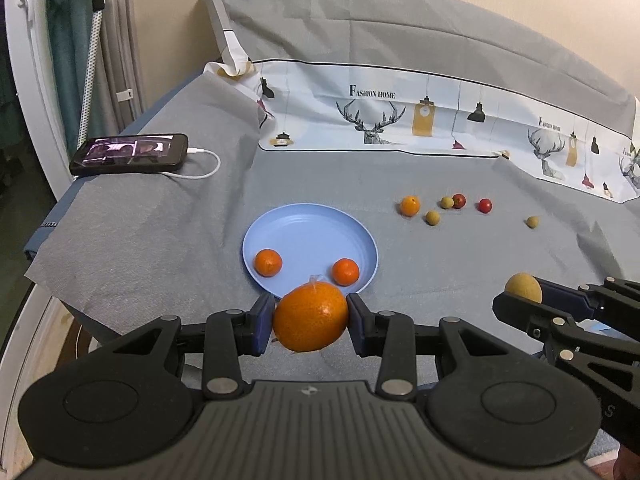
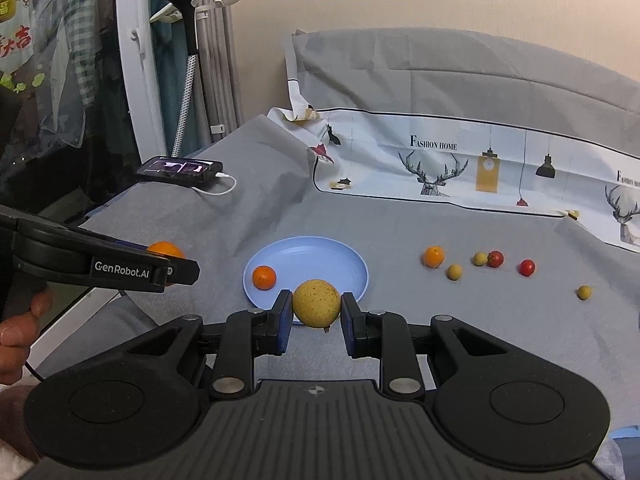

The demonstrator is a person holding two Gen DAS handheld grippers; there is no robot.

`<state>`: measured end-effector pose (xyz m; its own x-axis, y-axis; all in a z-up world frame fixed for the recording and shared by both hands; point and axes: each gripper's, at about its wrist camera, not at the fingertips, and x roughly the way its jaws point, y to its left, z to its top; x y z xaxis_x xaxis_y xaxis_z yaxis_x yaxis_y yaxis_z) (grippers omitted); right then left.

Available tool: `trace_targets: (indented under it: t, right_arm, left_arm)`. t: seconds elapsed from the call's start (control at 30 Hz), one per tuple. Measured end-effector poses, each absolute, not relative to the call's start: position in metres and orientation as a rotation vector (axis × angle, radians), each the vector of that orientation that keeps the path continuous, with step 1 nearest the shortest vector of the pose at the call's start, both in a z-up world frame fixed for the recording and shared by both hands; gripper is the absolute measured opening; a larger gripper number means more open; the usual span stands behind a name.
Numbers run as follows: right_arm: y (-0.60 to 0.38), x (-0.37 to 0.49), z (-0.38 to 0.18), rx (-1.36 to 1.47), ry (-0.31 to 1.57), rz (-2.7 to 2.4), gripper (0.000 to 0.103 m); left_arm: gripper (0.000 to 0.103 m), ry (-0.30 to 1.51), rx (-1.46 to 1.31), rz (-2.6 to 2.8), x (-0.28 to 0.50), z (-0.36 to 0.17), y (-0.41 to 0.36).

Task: Organize fruits
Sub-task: 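Carry the orange and yellow tomato over the blue plate with both tools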

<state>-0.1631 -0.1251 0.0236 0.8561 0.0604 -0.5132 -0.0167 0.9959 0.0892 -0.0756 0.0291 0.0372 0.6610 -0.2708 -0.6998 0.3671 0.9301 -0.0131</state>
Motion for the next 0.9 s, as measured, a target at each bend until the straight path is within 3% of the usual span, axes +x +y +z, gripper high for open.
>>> trace_targets:
  t: [0.9]
  right_arm:
    - [-0.125,-0.152,0.018,0.097,0.585,0.035,0.027]
  left_arm:
    - [0.043,0.870,0.168,-0.316,-0.049,0.031,0.016]
